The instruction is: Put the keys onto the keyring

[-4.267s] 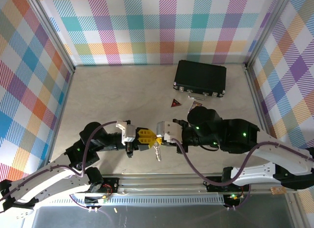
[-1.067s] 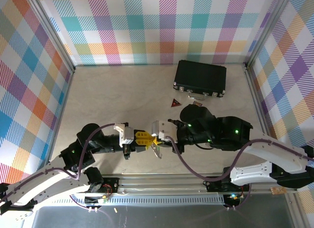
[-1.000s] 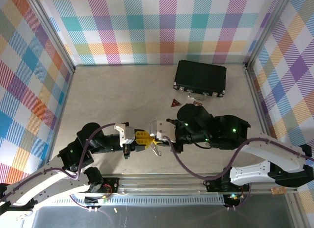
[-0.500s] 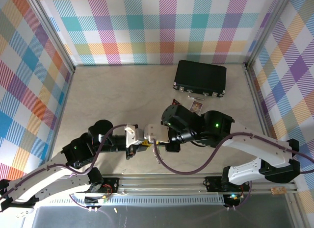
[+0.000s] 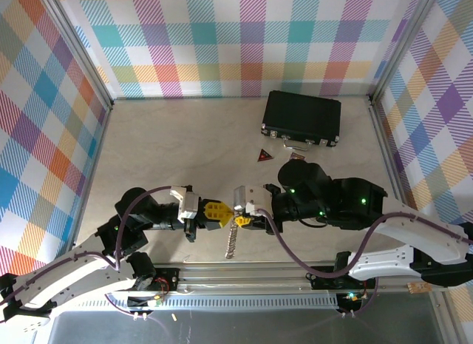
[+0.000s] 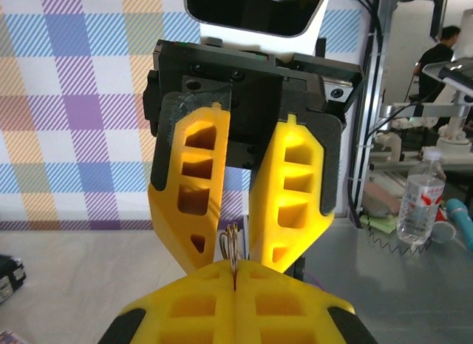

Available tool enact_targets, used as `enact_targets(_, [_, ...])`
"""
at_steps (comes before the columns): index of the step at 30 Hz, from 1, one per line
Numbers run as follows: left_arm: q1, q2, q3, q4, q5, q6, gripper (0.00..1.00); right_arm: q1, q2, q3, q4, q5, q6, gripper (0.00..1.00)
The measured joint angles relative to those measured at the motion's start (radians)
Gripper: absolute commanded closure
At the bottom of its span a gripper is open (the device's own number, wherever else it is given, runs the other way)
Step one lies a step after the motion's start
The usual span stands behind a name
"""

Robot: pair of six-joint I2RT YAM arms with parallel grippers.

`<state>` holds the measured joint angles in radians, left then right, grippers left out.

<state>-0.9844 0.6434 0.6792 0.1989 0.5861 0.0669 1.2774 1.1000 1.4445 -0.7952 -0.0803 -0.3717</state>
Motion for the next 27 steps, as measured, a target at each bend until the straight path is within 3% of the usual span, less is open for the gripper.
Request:
enact_targets(12, [0.000, -0.002, -0.049, 0.186, 0.051, -0.098, 1.00, 0.000, -0.060, -0.048, 0.065, -0.021, 0.035, 0.78])
enact_targets(20, [0.000, -0.009, -0.050, 0.222, 0.069, -0.113, 1.00, 0.000, -0.069, -0.071, 0.078, -0.030, 0.050, 0.96])
enact_targets(27, [0.000, -0.010, -0.055, 0.228, 0.087, -0.131, 1.00, -0.009, -0.048, -0.071, 0.077, -0.043, 0.050, 1.00])
